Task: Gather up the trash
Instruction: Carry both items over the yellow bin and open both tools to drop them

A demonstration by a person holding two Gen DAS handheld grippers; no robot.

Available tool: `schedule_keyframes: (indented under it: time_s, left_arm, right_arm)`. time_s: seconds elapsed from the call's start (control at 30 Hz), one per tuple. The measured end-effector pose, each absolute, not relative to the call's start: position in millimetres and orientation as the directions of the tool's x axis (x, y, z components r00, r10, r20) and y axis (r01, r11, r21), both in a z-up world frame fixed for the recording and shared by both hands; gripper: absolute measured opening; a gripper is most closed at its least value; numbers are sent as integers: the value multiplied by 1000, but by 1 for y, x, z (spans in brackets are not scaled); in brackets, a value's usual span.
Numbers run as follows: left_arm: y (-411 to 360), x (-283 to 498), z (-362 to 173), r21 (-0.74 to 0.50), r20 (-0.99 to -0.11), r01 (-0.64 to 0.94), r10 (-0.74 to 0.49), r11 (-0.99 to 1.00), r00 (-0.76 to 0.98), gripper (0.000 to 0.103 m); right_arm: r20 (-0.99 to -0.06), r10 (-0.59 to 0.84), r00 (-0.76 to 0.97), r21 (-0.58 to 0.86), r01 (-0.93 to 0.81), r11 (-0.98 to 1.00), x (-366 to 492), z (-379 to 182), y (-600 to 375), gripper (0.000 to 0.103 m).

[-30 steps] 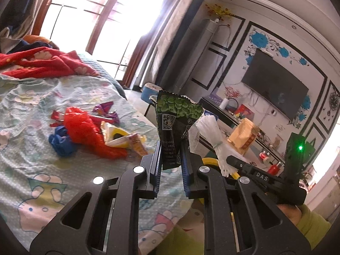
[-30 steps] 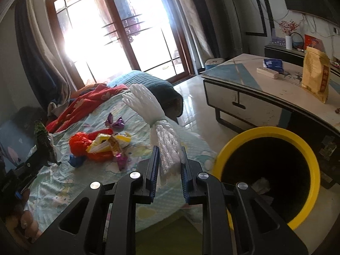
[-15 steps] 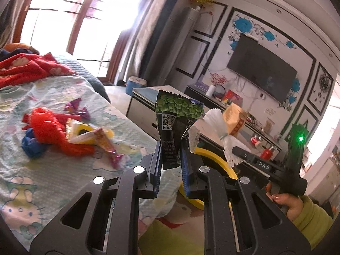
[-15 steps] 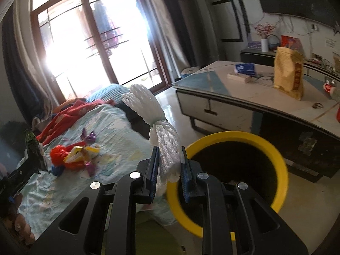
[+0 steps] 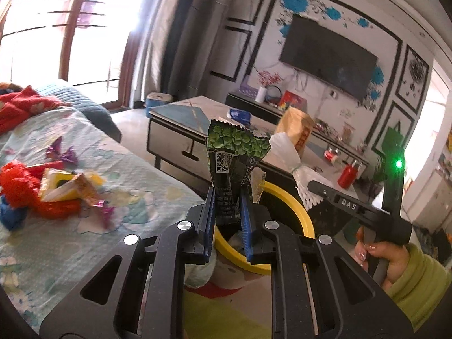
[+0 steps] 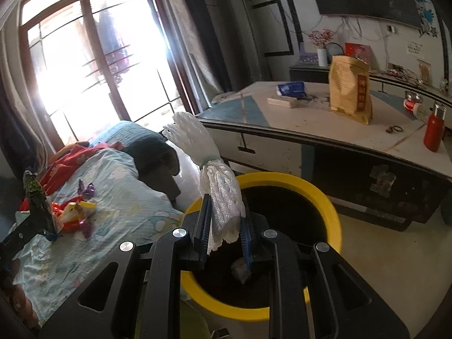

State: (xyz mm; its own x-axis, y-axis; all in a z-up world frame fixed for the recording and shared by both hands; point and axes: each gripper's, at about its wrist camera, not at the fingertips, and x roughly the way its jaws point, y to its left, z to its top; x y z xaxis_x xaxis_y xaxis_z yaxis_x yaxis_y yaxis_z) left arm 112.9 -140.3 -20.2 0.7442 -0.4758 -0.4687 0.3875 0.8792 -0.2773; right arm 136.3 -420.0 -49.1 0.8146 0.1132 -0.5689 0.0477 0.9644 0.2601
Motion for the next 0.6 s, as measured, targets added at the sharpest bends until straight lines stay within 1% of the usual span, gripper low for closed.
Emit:
schedule_keyframes:
  time_s: [0.33, 0.6]
  left_arm:
    - [-199, 135, -34, -224, -520, 480, -520, 848, 678, 11]
    - [-236, 155, -50, -173, -577, 523, -516, 835, 633, 11]
  right_arm:
    - [-611, 69, 789, 287, 139, 948, 139, -62, -449, 18]
    - [-631, 69, 772, 330, 186, 925, 141, -74, -470, 18]
